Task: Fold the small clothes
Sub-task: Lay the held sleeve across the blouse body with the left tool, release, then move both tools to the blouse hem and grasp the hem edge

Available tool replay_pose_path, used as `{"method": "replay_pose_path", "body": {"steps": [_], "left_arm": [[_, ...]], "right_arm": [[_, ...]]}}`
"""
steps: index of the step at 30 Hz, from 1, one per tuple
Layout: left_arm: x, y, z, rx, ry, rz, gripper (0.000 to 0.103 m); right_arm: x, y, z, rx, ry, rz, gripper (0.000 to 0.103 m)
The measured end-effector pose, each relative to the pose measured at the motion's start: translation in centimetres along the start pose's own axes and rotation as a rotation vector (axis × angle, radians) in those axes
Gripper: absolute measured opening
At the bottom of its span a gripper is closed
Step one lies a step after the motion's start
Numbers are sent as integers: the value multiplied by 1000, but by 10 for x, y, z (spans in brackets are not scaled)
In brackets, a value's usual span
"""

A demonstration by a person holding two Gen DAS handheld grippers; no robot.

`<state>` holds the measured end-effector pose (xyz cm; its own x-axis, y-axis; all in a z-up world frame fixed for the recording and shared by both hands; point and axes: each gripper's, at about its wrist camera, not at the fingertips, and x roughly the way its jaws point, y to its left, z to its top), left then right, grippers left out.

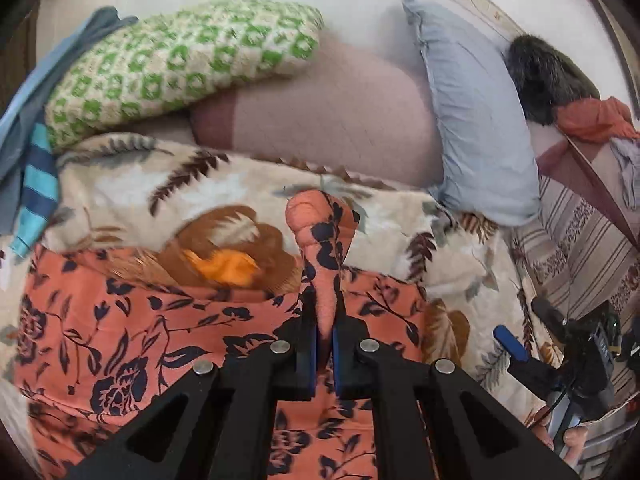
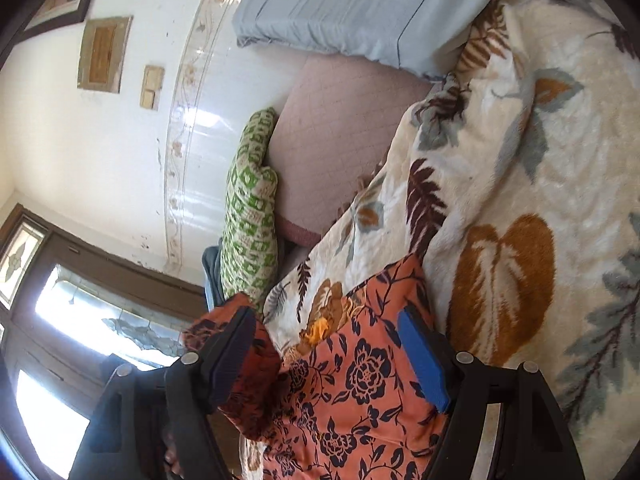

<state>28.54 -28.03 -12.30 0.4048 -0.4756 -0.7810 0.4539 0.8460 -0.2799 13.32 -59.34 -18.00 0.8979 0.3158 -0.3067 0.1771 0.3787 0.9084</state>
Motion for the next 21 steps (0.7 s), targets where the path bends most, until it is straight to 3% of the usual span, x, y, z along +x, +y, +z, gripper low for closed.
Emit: {"method": "replay_pose_path", "body": {"steps": [2,4,6,9,13,16,19,21], "left_arm": [[35,-14,-19,-15,101,-37,7],[61,-20,-40,-14,212,-24,27],[66,-19,-53,-12,265,-24,35],[41,-11,-60,11,233,-36,49],[-17,10,-58,90,106,-26,65],[-42,40,-54,138,29,115,69],[-51,90,-48,79,24,278,69],[-54,126,-46,20,19,346,69]], "right_arm": [[-6,-2,6,7,-14,5,77],[-9,-4,10,5,-14,1,77],[-8,-3,11,-1,-6,-3,77],[-4,3,6,-23,8,-4,77],[8,16,-4,-75,48,2,77],[24,31,-19,-110,110,57,77],[46,51,-39,-148,198,142,77],[64,62,-55,-160,251,157,77]]}}
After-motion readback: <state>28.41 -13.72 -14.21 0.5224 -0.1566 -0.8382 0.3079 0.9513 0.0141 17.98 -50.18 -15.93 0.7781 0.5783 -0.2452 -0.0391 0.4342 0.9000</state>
